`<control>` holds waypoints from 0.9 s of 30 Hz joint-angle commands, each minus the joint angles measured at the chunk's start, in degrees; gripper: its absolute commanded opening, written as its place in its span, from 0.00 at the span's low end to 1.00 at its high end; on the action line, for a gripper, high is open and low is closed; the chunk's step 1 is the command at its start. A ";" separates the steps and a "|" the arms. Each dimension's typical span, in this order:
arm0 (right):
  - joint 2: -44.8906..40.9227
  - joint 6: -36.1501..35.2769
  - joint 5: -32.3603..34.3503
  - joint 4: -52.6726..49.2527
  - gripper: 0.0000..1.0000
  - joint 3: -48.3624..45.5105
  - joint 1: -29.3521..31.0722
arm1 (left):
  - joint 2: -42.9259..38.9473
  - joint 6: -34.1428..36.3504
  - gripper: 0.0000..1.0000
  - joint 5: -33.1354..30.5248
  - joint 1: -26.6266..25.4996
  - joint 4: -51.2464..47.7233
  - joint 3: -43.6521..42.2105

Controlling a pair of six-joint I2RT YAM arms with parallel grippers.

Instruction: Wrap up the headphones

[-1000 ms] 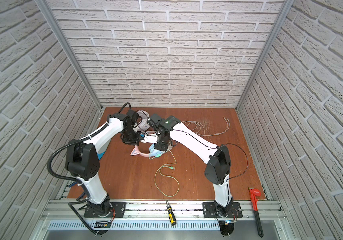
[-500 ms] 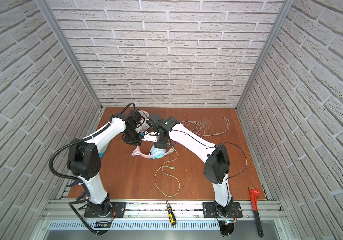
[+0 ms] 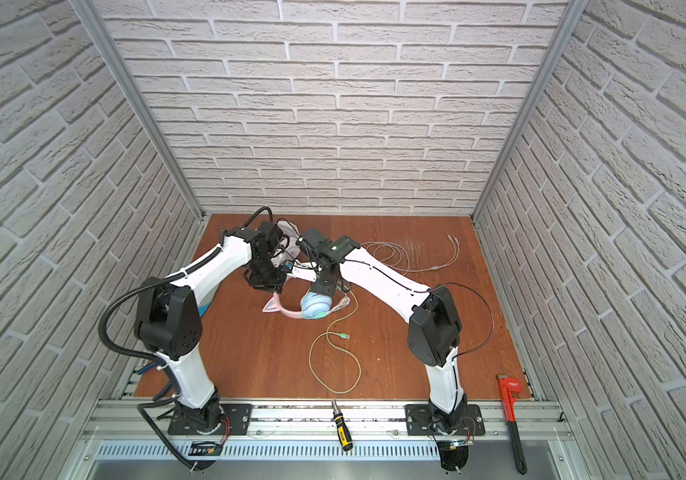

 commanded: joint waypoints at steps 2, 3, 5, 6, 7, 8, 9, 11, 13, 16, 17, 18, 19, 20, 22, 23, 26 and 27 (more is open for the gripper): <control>-3.16 0.50 0.33 4.79 0.23 -0.76 -0.60 | -0.11 2.61 0.00 3.81 -0.63 -1.16 -0.38; -3.71 0.33 -0.14 5.22 0.23 -1.10 -0.60 | -0.09 2.62 0.00 3.81 -0.69 -1.15 -0.56; -5.02 -0.15 -1.21 6.33 0.21 -2.35 -0.54 | -0.04 2.62 0.00 3.81 -0.72 -1.05 -0.67; -5.87 -0.52 -1.81 7.04 0.20 -3.08 -0.48 | 0.24 2.54 0.00 3.81 -0.64 -1.04 -0.67; -6.66 -0.96 -2.20 7.78 0.19 -3.92 -0.42 | 0.41 2.46 0.00 3.81 -0.68 -1.06 -0.54; -7.44 -0.99 -2.43 8.60 0.19 -4.69 -0.34 | 0.67 2.45 0.00 3.81 -0.67 -1.16 -0.37; -8.40 -0.96 -2.80 9.73 0.19 -5.77 -0.29 | 1.02 2.37 0.00 3.88 -0.69 -1.25 -0.17; -10.09 -3.54 -3.08 11.76 0.18 -7.82 -0.24 | 1.33 2.51 0.00 3.98 -0.73 -1.43 0.24; -10.85 -5.15 -3.21 12.60 0.17 -8.89 -0.20 | 1.49 2.67 0.00 4.08 -0.84 -1.59 0.73; -10.46 -7.21 -2.34 12.39 0.17 -8.63 -0.33 | 1.58 3.29 0.00 4.25 -1.04 -1.88 1.48; -10.23 -7.78 -2.25 12.34 0.18 -8.60 -0.41 | 1.58 3.48 0.00 4.17 -1.07 -2.10 1.61; -9.86 -8.33 -2.28 12.48 0.18 -8.42 -0.49 | 1.57 3.65 0.00 4.16 -1.24 -2.22 1.78; -9.59 -8.73 -2.66 12.71 0.19 -8.21 -0.58 | 1.45 3.84 0.00 4.08 -1.30 -2.30 1.88; -9.30 -9.21 -3.23 12.84 0.20 -8.04 -0.80 | 1.43 4.06 0.00 4.08 -1.33 -2.33 1.88; -8.39 -9.53 -4.85 13.20 0.21 -7.32 -1.36 | 1.12 4.46 0.00 3.99 -1.79 -2.41 1.96; -7.87 -9.70 -5.24 13.13 0.21 -6.89 -1.54 | 0.97 4.72 0.00 3.94 -1.93 -2.41 2.05; -6.68 -10.07 -6.06 13.95 0.23 -6.07 -2.38 | 0.29 5.24 0.00 3.79 -2.39 -2.63 2.19; -6.49 -10.07 -6.46 14.42 0.23 -6.07 -2.77 | 0.05 5.50 0.00 3.73 -2.52 -2.57 2.14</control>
